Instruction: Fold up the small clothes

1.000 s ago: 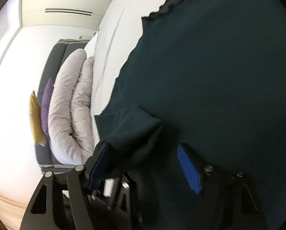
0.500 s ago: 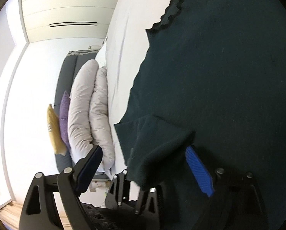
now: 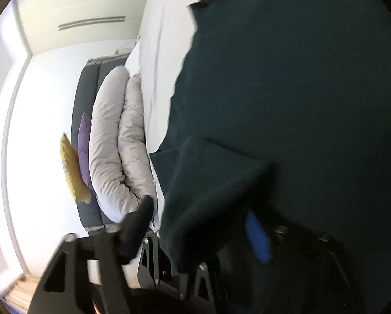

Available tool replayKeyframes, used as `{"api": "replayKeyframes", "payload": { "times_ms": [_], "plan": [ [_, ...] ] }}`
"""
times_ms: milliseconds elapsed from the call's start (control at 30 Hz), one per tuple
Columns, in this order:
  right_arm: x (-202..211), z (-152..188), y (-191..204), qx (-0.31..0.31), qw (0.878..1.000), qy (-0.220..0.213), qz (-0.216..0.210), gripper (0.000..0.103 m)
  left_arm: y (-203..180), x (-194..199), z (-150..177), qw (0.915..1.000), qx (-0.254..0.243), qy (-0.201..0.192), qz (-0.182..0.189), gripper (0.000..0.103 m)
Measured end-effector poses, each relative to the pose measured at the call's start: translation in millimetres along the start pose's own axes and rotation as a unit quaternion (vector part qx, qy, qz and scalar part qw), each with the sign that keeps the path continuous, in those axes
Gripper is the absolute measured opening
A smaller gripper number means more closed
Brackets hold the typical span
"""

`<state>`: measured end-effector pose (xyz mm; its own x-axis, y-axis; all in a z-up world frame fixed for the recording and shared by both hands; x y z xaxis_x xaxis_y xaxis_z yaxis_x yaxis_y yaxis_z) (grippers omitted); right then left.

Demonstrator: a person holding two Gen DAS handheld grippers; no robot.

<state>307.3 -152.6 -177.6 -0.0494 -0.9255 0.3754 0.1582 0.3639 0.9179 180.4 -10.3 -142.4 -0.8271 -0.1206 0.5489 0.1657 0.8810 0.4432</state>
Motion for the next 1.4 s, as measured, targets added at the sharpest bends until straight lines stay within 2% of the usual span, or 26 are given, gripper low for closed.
{"api": "replayKeyframes", "payload": {
  "times_ms": [67,133,233,333,367,433,467,500,533,667,733,800,867,900,967,1033,1167,1200,1300,1367,1400],
  "plan": [
    [-3,-3,3,0.016,1.0,-0.007,0.014,0.025,5,-2,0,0.9999,0.01,0.005,0.004,0.007],
    [0,-4,10,0.041,0.998,-0.023,0.032,0.012,7,-3,0,0.9998,0.015,0.007,0.008,0.01],
    [12,-7,20,0.074,0.994,-0.043,0.061,0.009,11,2,-3,0.9994,0.024,0.007,0.025,0.013],
    [34,-13,28,0.105,0.988,-0.064,0.09,0.009,30,16,-5,0.9962,0.068,0.009,0.053,0.017],
    [45,-17,31,0.117,0.984,-0.075,0.109,0.009,40,25,-3,0.9926,0.092,0.005,0.08,0.022],
    [64,-25,32,0.126,0.98,-0.089,0.128,0.009,56,36,3,0.9867,0.124,-0.002,0.105,0.034],
    [73,-29,32,0.132,0.976,-0.096,0.141,0.009,67,41,7,0.9833,0.145,-0.001,0.109,0.059],
    [84,-33,31,0.139,0.972,-0.105,0.16,0.009,81,45,13,0.9783,0.175,-0.003,0.111,0.076],
    [93,-36,30,0.141,0.968,-0.112,0.173,0.009,96,48,19,0.9731,0.203,-0.01,0.109,0.077],
    [125,-48,8,0.125,0.963,-0.132,0.199,0.009,146,37,37,0.956,0.276,0.02,0.097,0.076],
    [133,-50,-4,0.114,0.963,-0.135,0.203,0.009,166,29,42,0.9507,0.296,0.029,0.087,0.074],
    [134,-50,-12,0.109,0.962,-0.134,0.212,0.009,182,15,40,0.9467,0.306,0.047,0.088,0.058],
    [132,-49,-15,0.11,0.961,-0.133,0.215,0.009,190,-5,33,0.9444,0.304,0.076,0.1,0.053],
    [129,-51,-16,0.108,0.961,-0.133,0.216,0.009,191,-16,30,0.9455,0.296,0.085,0.106,0.04],
    [126,-53,-21,0.101,0.961,-0.132,0.222,0.009,190,-34,19,0.9511,0.271,0.107,0.103,0.033],
    [124,-53,-25,0.097,0.961,-0.131,0.224,0.01,178,-48,5,0.9533,0.257,0.111,0.113,0.031],
    [121,-57,-33,0.084,0.964,-0.132,0.216,0.01,148,-62,-28,0.9702,0.185,0.106,0.115,0.029],
    [120,-59,-34,0.086,0.964,-0.131,0.216,0.01,139,-67,-32,0.972,0.172,0.111,0.114,0.029],
    [117,-64,-34,0.093,0.962,-0.127,0.223,0.01,115,-94,-27,0.9717,0.147,0.154,0.103,0.029],
    [118,-66,-34,0.096,0.962,-0.125,0.223,0.01,106,-115,-9,0.9679,0.137,0.189,0.092,0.029],
    [119,-67,-35,0.099,0.962,-0.124,0.223,0.01,104,-118,-4,0.9687,0.14,0.183,0.094,0.029]
  ]
}}
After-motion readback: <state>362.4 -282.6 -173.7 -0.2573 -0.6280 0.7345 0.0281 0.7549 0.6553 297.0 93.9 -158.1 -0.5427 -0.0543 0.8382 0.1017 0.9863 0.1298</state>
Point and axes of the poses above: each gripper's, at about its wrist camera, not at the fingertips, and x roughly against the way its jaws point, y to its left, z to its underside, the point moved 2 cm from there along -x, roughly the way its jaws point, and after that the axes turned 7 degrees about y, right-handed, at the moved point
